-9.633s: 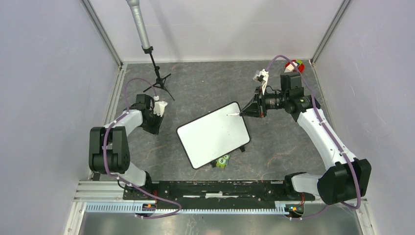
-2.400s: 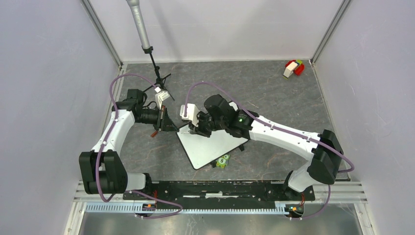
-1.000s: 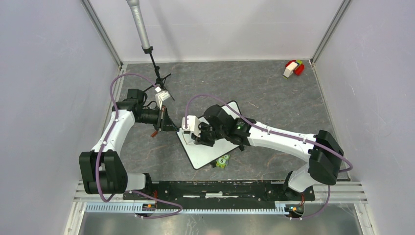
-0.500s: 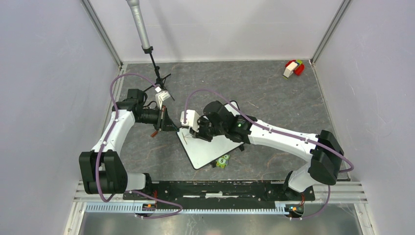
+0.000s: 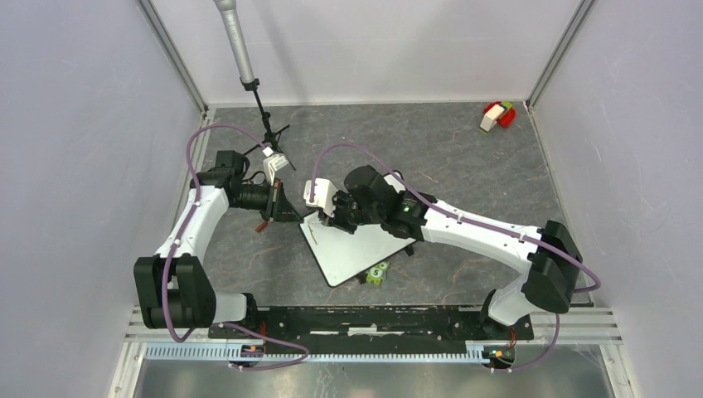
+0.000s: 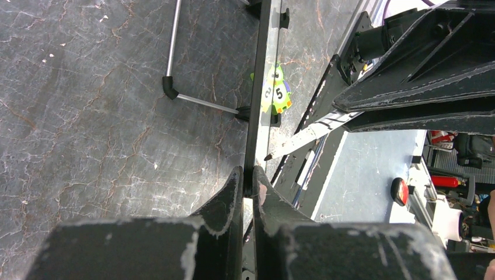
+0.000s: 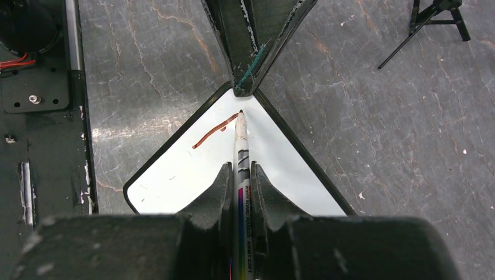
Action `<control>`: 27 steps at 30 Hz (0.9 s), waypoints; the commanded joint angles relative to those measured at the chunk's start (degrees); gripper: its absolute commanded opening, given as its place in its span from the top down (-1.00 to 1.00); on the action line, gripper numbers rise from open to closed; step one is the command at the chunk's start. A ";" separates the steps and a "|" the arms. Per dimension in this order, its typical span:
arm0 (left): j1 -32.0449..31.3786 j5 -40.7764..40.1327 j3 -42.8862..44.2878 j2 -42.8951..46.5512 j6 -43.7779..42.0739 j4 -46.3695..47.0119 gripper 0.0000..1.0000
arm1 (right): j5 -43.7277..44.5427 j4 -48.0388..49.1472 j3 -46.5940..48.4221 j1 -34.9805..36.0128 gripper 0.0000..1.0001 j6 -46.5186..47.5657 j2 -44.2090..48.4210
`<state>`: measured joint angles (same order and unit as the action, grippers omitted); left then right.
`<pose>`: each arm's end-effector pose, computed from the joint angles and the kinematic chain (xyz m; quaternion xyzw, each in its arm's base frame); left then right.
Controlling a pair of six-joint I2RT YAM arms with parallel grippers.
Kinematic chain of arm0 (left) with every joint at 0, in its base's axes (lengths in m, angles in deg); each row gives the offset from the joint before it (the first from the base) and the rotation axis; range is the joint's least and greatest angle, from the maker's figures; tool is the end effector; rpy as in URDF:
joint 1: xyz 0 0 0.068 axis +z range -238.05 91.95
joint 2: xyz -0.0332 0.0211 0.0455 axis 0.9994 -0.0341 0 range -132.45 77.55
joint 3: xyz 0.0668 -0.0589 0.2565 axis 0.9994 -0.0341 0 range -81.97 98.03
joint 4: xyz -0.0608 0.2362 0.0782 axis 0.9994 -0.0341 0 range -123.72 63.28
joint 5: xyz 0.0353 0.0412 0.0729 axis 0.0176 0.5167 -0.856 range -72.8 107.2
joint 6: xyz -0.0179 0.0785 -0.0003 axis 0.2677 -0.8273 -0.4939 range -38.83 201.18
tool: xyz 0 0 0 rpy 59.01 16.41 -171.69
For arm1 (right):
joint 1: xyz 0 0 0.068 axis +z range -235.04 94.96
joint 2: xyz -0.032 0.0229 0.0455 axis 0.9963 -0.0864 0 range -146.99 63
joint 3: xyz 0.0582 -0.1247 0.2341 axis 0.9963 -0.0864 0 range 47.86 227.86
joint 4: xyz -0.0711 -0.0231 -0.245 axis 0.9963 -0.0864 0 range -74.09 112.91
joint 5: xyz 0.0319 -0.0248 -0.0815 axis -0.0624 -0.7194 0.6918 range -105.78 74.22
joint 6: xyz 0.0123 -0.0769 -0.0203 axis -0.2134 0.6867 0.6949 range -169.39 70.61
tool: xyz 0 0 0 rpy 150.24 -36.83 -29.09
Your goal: Write a sentence on the whiteboard
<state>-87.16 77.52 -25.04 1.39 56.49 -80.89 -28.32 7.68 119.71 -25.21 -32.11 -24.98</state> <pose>0.2347 -0.0568 0.2424 0.2473 0.8223 -0.4572 0.2316 0.1772 0.3349 0.2933 -0.5820 0.6444 0.2654 0.4190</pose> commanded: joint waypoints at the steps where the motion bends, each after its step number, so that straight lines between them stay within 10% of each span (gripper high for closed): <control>1: -0.18 1.65 0.04 0.48 -1.58 0.61 0.95 | 1.62 1.84 2.45 -0.17 1.00 0.16 -0.34; 27: -0.18 1.21 0.29 0.09 -1.22 0.49 0.95 | 2.69 0.68 1.57 -0.28 1.00 0.57 -1.60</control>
<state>-87.16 77.36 -25.04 1.39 56.49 -80.85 -28.27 7.44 119.84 -25.30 -31.56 -26.31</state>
